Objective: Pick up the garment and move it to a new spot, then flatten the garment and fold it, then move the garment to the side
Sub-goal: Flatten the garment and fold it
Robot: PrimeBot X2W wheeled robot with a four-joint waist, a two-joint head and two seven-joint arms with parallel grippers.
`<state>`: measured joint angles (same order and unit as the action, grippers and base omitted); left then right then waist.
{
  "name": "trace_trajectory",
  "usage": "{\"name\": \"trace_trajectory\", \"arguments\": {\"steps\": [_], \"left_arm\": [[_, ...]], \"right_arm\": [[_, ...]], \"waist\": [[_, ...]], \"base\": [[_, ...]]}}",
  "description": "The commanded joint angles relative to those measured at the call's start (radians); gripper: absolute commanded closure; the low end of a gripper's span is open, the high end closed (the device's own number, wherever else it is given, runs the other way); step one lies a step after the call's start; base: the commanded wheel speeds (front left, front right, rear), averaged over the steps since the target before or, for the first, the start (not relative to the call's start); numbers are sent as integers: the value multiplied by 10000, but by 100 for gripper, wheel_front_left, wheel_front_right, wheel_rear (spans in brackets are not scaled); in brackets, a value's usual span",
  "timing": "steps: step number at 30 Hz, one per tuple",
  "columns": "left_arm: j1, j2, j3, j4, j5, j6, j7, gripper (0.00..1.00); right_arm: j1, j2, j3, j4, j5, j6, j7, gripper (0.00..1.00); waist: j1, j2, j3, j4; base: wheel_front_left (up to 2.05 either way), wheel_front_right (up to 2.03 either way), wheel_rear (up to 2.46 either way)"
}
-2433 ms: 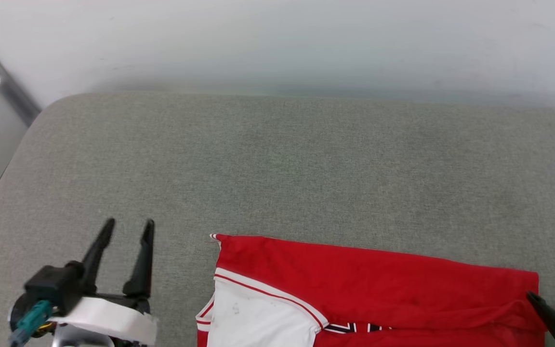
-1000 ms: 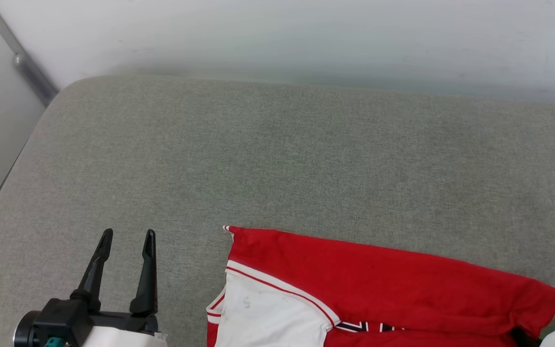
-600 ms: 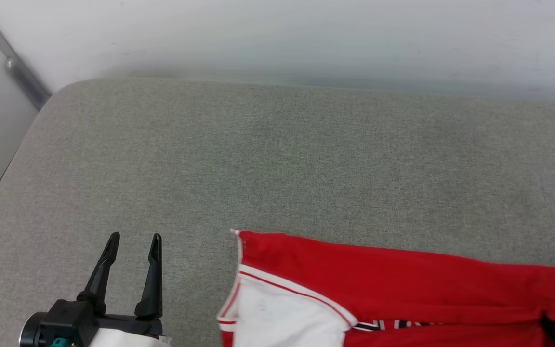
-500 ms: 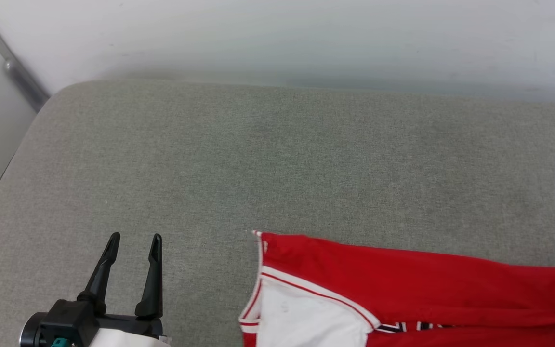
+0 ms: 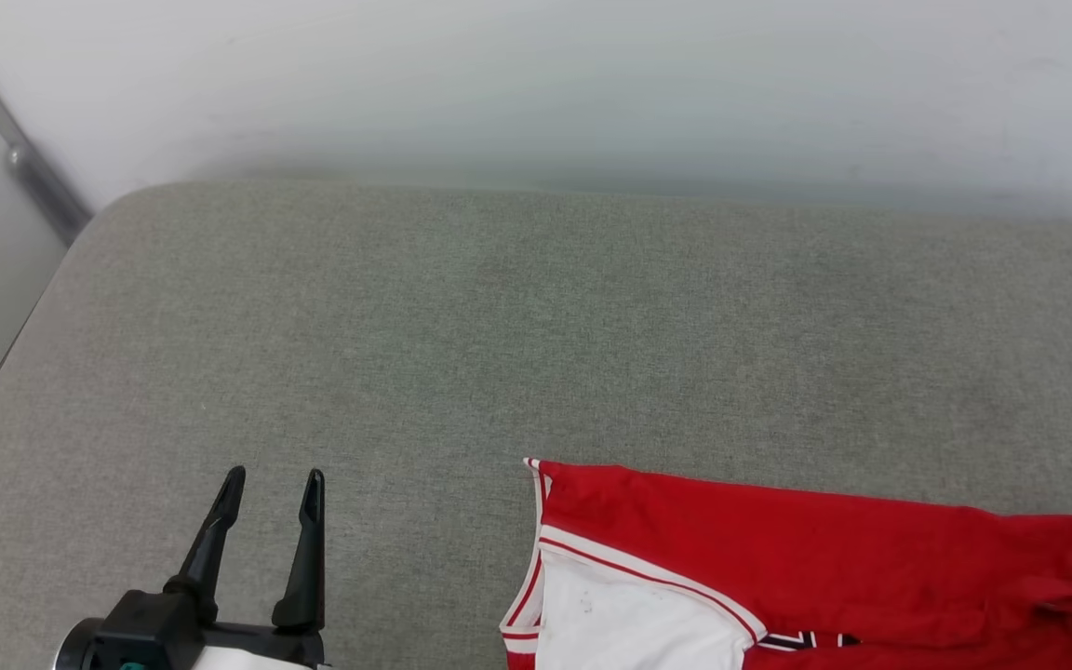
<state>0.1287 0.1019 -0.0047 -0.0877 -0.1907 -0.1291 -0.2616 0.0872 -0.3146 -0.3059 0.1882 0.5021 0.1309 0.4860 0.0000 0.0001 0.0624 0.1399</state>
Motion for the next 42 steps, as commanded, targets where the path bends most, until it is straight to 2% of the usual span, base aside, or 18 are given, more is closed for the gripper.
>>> {"name": "trace_trajectory", "arguments": {"steps": [1,3,9,18,25,39,40,41,42], "left_arm": [[124,3,-14,48,-55,-11,-45,0],[197,26,-45,116,-53,-11,-45,0],[223,79,-207,194,-67,-11,-45,0],[144,176,-305,250,-134,-11,-45,0],[18,195,-431,331,-149,-11,-45,0],[-100,288,-577,352,-239,-11,-45,0],[-88,277,-579,361,-239,-11,-45,0],[-81,263,-577,368,-239,-11,-45,0],[-69,259,-574,384,-244,-11,-45,0]], "right_arm": [[278,-25,267,-409,-121,-6,135,100],[589,224,805,-1353,32,-4,542,100],[1006,698,1712,-2877,-26,-4,1279,100],[709,1809,3262,-4060,508,-4,2131,100],[-43,2512,4379,-3684,802,-4,2173,100],[-1099,2659,5736,-1471,520,-4,1136,100],[-1205,2659,5851,-1369,390,-4,1031,73],[-1284,2660,5949,-1260,342,-4,918,1],[-1349,2657,6067,-1165,316,-4,788,0]], "waist": [[0,-1,-73,-19],[0,-1,-177,-55],[0,-1,-286,-26],[0,-1,-264,192],[0,-1,-215,498],[0,-1,-68,1127],[0,-1,-55,1150],[0,-1,-42,1167],[0,-1,-31,1180]], "base": [[0,0,0],[0,0,0],[0,0,0],[0,0,0],[0,0,0],[0,0,0],[0,0,0],[0,0,0],[0,0,0]]}}
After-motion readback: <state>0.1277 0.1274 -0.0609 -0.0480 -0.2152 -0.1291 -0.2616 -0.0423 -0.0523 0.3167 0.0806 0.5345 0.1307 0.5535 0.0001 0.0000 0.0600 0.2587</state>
